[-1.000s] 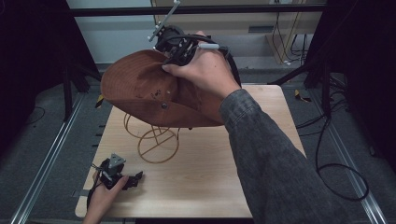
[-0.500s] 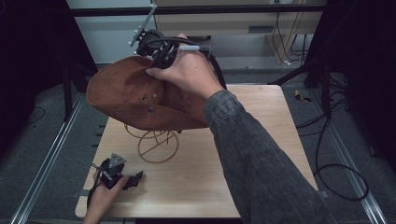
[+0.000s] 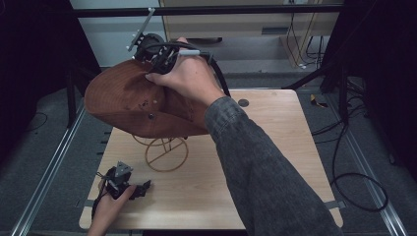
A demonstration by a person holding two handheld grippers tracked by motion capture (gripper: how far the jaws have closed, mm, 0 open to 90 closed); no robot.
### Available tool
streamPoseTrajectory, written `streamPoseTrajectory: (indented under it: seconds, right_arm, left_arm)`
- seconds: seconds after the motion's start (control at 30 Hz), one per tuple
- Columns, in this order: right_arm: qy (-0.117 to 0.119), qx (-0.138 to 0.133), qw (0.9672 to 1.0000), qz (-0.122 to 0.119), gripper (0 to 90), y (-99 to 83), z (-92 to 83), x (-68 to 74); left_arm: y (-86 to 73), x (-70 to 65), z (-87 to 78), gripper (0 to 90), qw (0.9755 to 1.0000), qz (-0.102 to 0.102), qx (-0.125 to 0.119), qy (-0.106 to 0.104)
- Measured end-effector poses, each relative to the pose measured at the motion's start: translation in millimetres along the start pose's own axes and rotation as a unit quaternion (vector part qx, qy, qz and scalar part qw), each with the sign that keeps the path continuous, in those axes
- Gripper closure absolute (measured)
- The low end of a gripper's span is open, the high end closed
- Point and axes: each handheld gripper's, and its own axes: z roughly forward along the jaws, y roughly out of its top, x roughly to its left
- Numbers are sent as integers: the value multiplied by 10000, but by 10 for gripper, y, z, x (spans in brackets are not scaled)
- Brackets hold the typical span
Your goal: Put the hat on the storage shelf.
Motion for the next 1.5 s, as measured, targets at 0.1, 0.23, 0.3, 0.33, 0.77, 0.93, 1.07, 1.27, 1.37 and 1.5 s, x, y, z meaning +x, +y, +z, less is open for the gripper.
streamPoseTrajectory:
  seconds: [0.1, 0.23, 0.3, 0.33, 0.77, 0.93, 1.07, 1.27, 1.37, 1.5]
  right_arm:
    - [40, -6, 10000, -34, 882, 27, 49, 28]
    - [73, 11, 9999, -73, 882, 53, 111, 58]
    - [89, 14, 9999, -101, 882, 64, 135, 68]
    - [92, 9, 9999, -103, 882, 72, 151, 77]
    - [200, 34, 9997, -155, 882, 112, 279, 131]
    - [238, 59, 9995, -179, 882, 116, 310, 143]
    - [251, 57, 9995, -167, 882, 110, 329, 146]
    - [262, 80, 9995, -153, 882, 79, 363, 131]
    - [304, 98, 9994, -129, 882, 62, 400, 135]
    - [325, 110, 9993, -131, 882, 49, 442, 140]
  left_arm:
    - [0, 0, 0, 0, 10000, -1, 0, 1]
    - [0, -1, 0, 0, 10000, -3, -2, 0]
    - [0, 0, 0, 0, 10000, -2, 1, 2]
    - [0, 0, 0, 0, 10000, -2, 1, 2]
    - [1, -1, -2, 0, 10000, 1, 12, 9]
    - [1, -1, -2, 0, 10000, 1, 13, 9]
    - [1, -1, -2, 0, 10000, 0, 13, 8]
    - [1, -1, -2, 0, 10000, 2, 12, 9]
    - [1, -1, -2, 0, 10000, 2, 13, 9]
    - [-1, -2, 1, 0, 10000, -1, -7, 22]
